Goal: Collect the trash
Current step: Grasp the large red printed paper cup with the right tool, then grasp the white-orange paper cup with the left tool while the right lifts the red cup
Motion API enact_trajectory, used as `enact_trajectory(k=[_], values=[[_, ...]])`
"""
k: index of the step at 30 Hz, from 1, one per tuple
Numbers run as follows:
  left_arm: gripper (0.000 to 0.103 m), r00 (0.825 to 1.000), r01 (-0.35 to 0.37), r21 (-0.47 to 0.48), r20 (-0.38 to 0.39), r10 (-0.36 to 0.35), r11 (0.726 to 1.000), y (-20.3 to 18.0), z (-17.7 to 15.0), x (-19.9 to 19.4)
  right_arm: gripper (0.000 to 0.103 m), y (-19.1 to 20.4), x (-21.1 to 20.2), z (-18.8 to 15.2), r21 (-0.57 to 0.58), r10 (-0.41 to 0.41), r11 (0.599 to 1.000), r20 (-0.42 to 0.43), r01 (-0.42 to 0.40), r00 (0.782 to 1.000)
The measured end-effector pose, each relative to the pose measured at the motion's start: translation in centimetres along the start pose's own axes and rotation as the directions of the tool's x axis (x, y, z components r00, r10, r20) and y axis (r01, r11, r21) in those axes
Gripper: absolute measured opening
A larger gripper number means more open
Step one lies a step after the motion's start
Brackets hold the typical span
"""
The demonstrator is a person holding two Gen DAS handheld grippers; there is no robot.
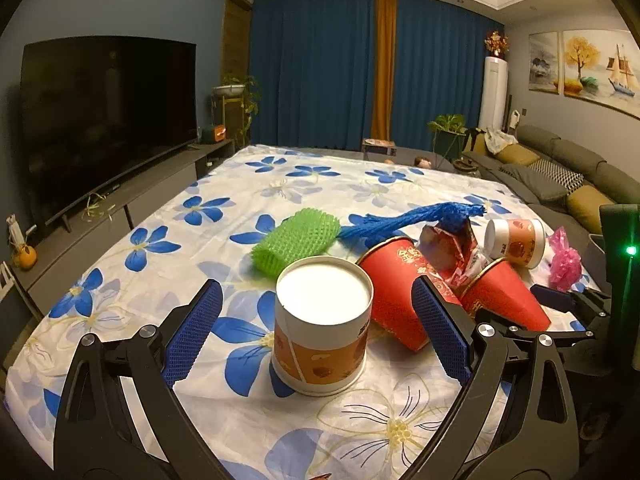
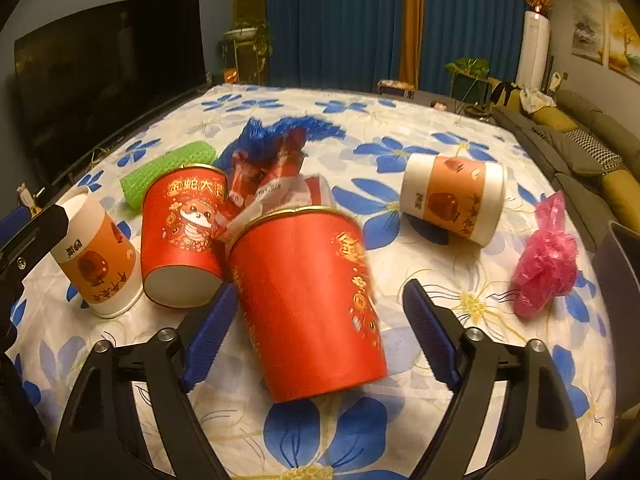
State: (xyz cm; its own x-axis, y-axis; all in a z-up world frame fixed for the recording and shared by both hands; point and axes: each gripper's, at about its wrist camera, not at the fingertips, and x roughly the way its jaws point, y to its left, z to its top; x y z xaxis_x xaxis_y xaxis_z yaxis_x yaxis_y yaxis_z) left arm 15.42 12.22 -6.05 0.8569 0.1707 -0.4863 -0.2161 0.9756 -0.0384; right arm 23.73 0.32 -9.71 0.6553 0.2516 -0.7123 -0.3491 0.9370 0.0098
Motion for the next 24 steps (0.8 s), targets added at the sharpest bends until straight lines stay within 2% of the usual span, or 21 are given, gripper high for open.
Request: enact_trajectory(k=[3, 9, 11, 14, 18, 24], values=[[0.094, 1.0, 0.003, -0.008, -0.018, -0.004, 1.0, 0.1, -0.1, 0.5, 0.067, -0.2, 0.8, 0.0, 0.014, 0.019, 1.0, -0.036, -0.018, 0.999], [0.093, 0.999, 0.002, -0.014, -0.048, -0.002, 1.0, 0.2, -0.2, 1.5, 0.061, -0.5, -0.1, -0.5, 0.01, 0.024, 1.0, -0.007, -0.023, 1.0], [0.09, 0.999, 0.008, -0.016, -0.054, -0.009, 1.0, 0.2, -0.2, 1.6, 0.06, -0.6, -0.7, -0.8, 0.004, 0.019, 1.0, 0.006, -0.019, 1.0], [0.081, 0.997, 0.022, -0.013, -0.075, -0.023, 1.0, 0.2, -0.2, 2.2, 0.06, -0.7, -2.1, -1.4, -0.002, 0.014, 1.0, 0.033, -0.014, 0.999], [0.058, 0.993, 0.053, -0.023, -0.102, -0.055, 0.998, 0.3, -0.2, 2.7, 0.06, -0.8, -3.8, -1.8, -0.009, 0.005, 1.0, 0.071, -0.004, 0.997], [0.056, 0.993, 0.074, -0.035, -0.095, -0.077, 0.997, 0.6, -0.4, 2.5, 0.06, -1.1, -5.9, -2.3, 0.005, 0.006, 1.0, 0.119, -0.006, 0.993]])
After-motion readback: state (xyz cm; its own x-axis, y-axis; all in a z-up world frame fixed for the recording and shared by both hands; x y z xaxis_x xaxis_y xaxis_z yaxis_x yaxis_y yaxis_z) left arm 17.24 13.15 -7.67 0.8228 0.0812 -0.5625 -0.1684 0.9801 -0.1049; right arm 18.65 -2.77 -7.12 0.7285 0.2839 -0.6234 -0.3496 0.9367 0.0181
